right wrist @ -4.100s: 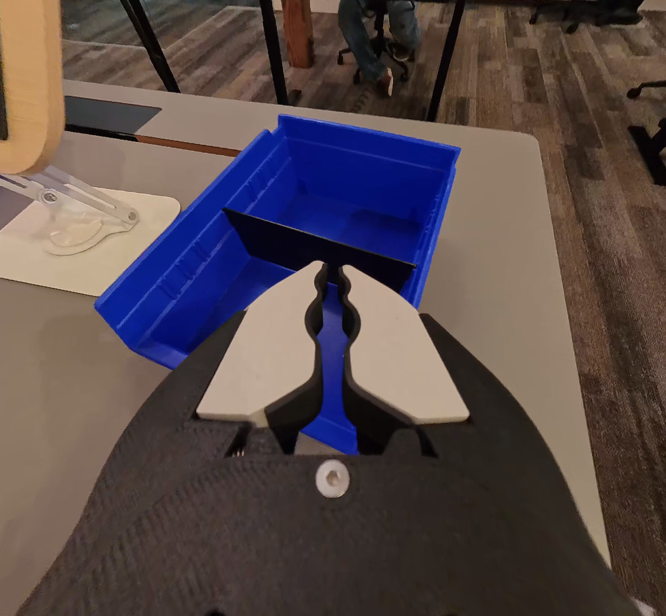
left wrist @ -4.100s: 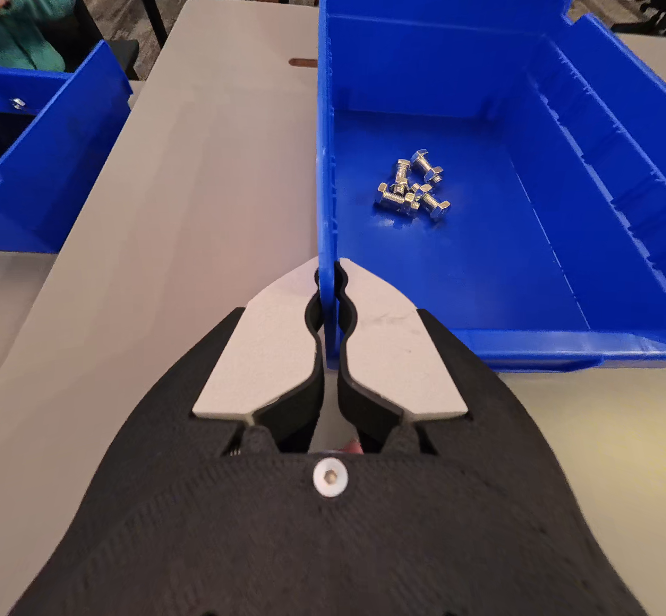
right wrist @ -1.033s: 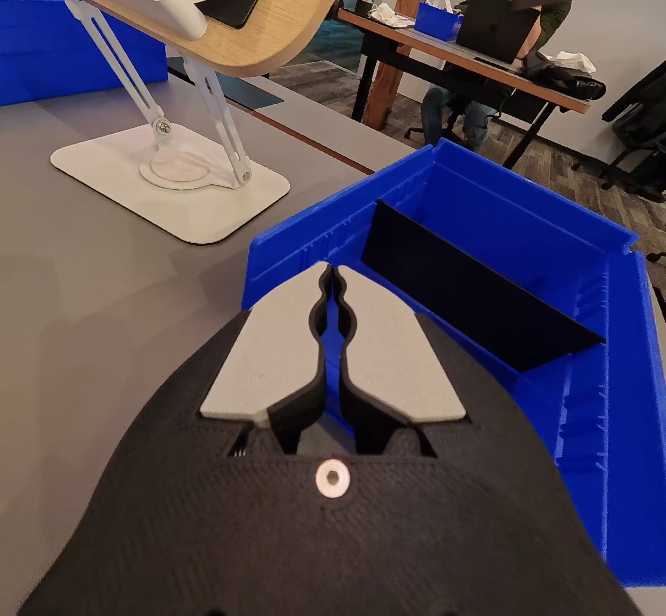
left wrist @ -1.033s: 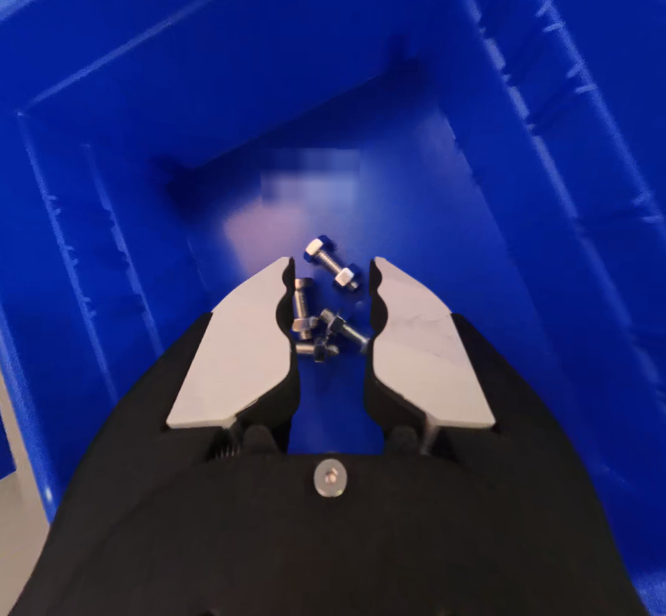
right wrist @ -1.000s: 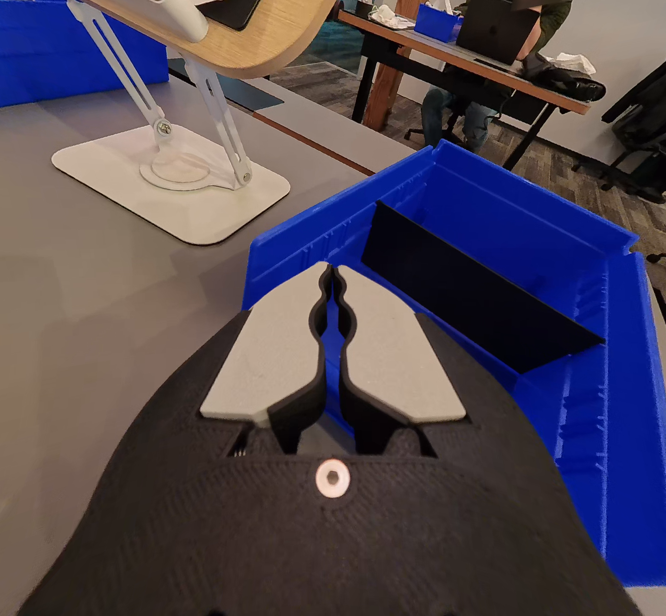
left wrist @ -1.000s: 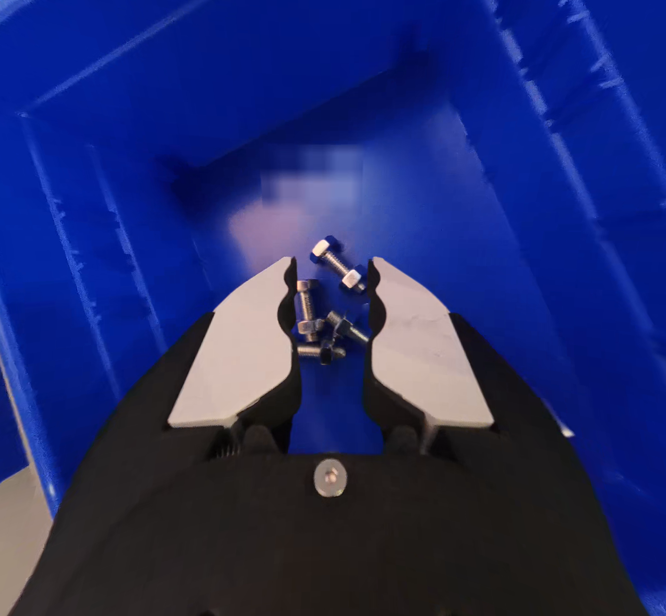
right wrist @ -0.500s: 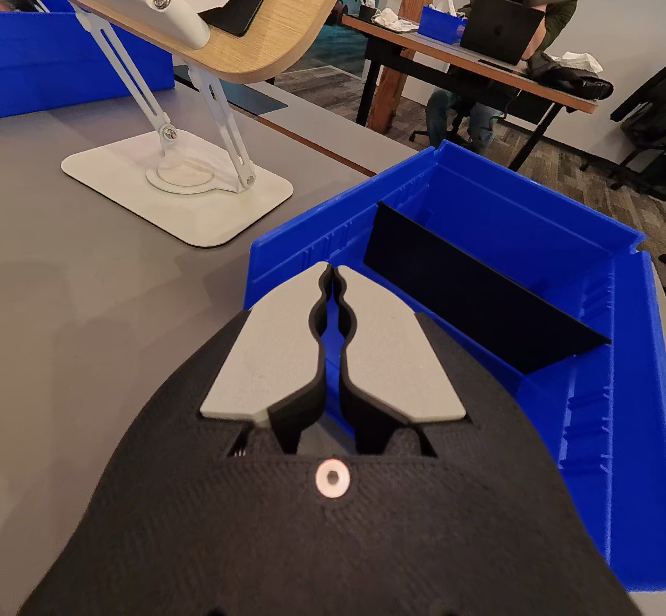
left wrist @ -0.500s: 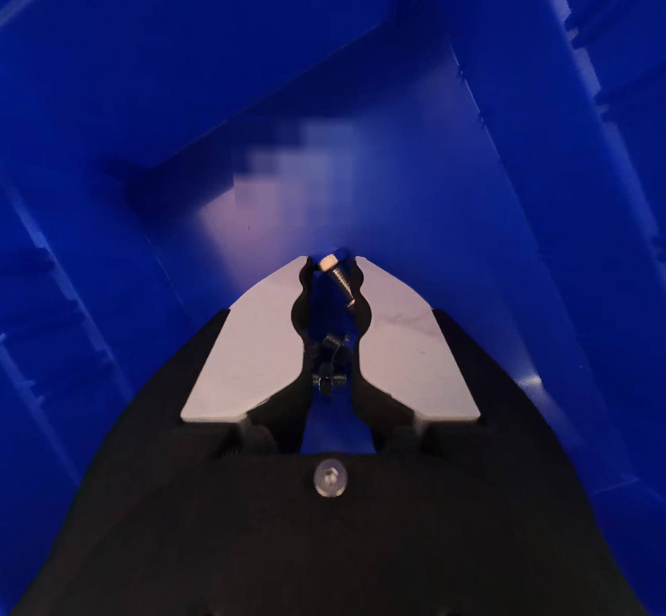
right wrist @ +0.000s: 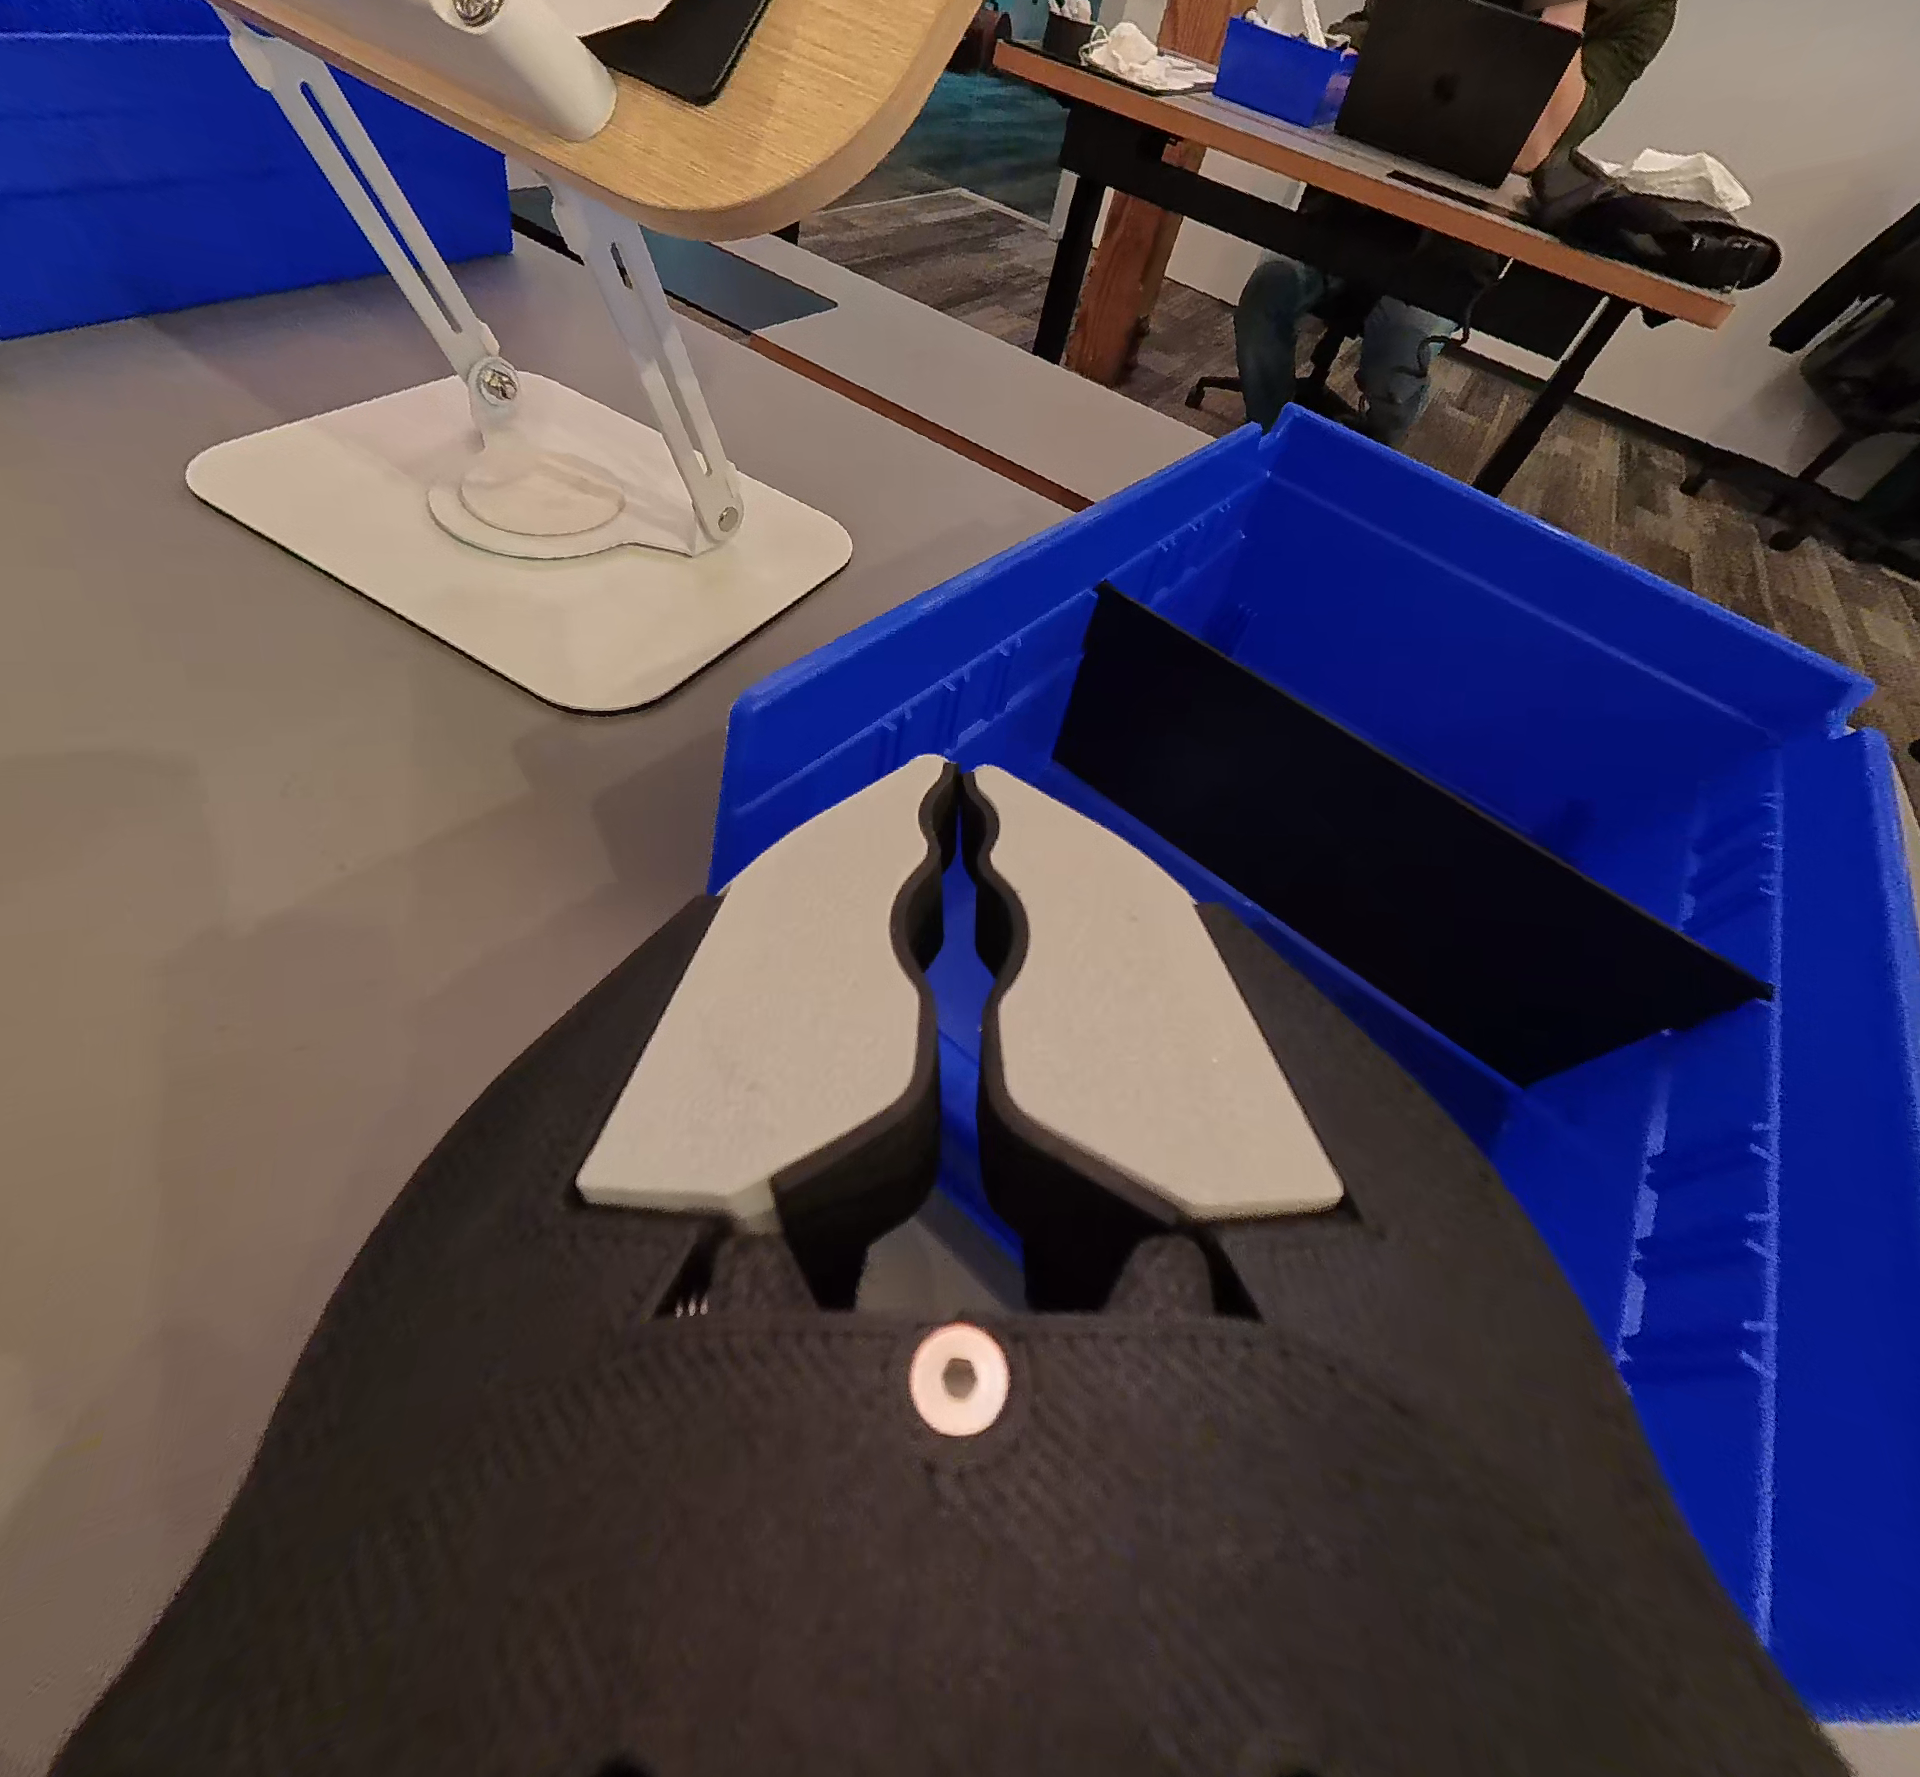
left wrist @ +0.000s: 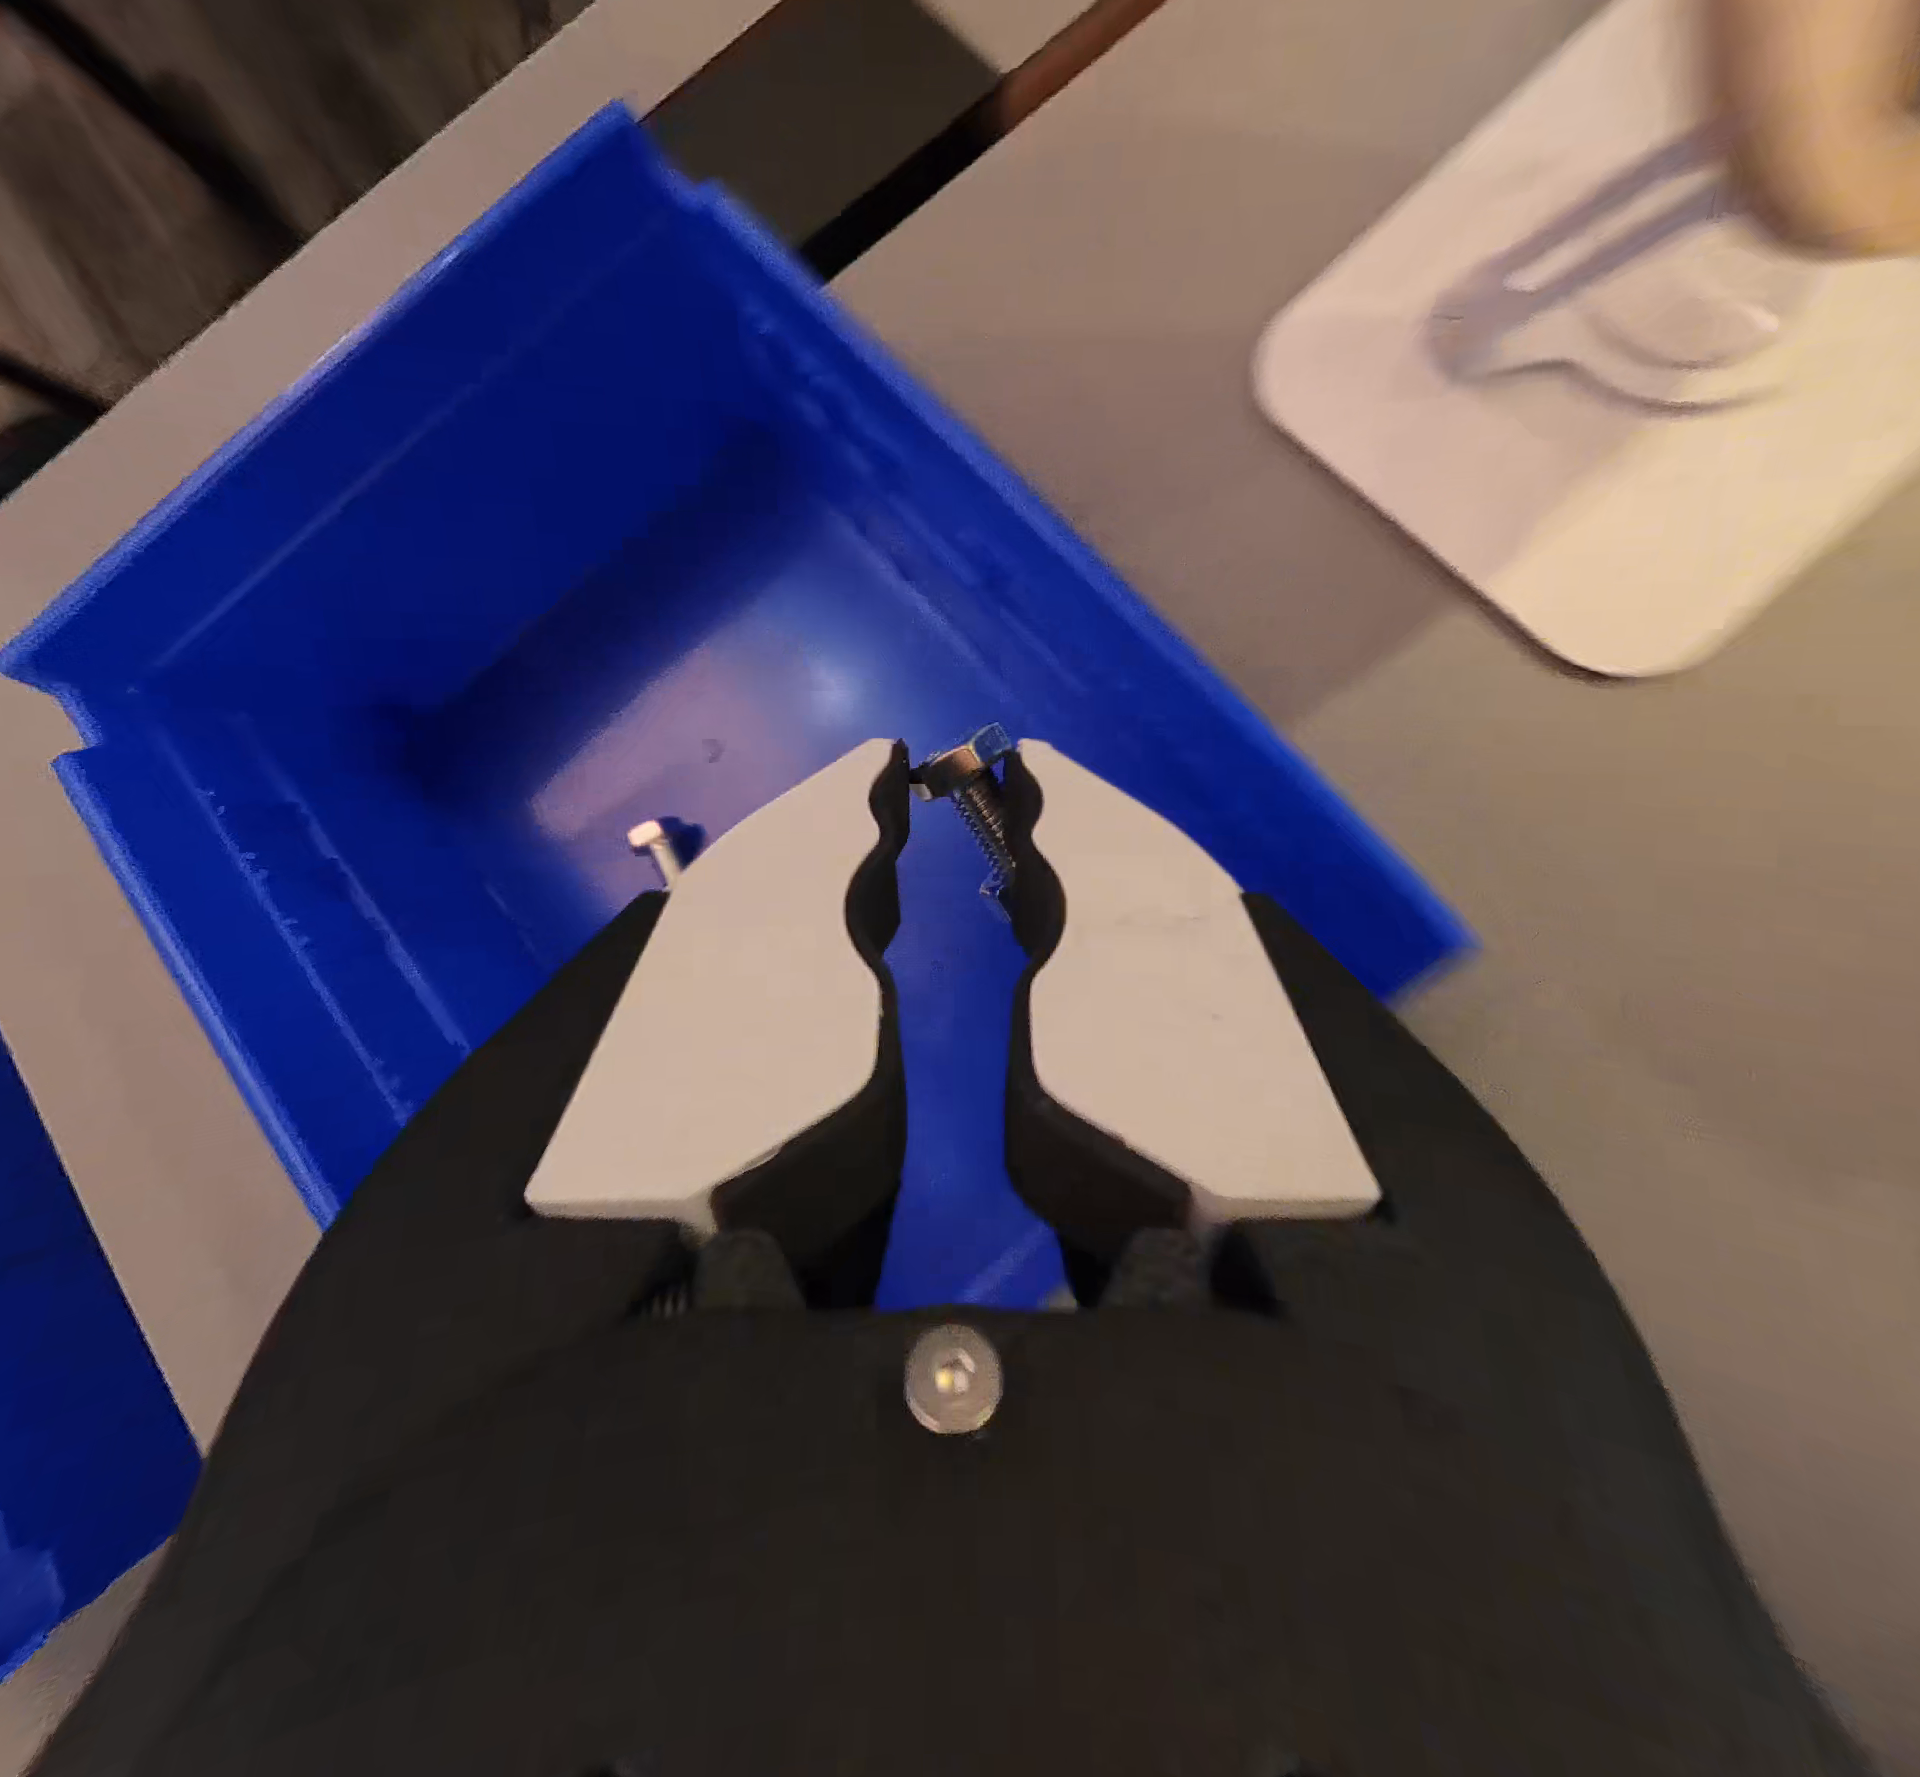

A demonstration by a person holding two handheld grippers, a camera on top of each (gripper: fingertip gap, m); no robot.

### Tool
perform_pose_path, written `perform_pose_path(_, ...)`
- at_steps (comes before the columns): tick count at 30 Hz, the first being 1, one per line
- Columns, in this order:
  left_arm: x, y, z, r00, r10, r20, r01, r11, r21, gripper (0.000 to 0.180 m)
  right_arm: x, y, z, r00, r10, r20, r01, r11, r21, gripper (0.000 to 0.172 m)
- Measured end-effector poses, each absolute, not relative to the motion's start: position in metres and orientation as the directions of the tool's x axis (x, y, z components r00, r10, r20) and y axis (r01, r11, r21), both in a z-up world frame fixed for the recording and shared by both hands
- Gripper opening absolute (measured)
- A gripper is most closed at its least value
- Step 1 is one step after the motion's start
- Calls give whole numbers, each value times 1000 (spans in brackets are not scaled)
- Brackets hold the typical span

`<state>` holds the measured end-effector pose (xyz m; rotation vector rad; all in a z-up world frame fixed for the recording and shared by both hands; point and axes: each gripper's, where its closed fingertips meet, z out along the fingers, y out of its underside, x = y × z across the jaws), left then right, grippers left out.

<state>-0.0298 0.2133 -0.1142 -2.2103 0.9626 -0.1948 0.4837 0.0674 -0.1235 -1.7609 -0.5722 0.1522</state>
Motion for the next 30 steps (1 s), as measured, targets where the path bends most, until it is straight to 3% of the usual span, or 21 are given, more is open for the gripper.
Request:
perform_pose_path(4, 4, 138, -104, 650, -748, -134, -599, -395, -697, 16, 483, 67, -122, 869, 452, 201, 299, -155, -942, 0)
perform_pose_path(11, 97, 47, -156, 424, -899, -110, -674, -232, -702, 17, 482, 67, -124, 868, 452, 205, 305, -159, -939, 0)
perform_pose_path(22, 219, 14, -211, -104, -978, -178, -839, 183, -512, 16, 481, 67, -127, 861, 463, 209, 315, -164, -935, 1)
perform_pose_path(30, 233, 9, -232, -154, -986, -68, -862, 168, -478, 17, 479, 66, -127, 852, 480, 208, 317, -159, -935, 0)
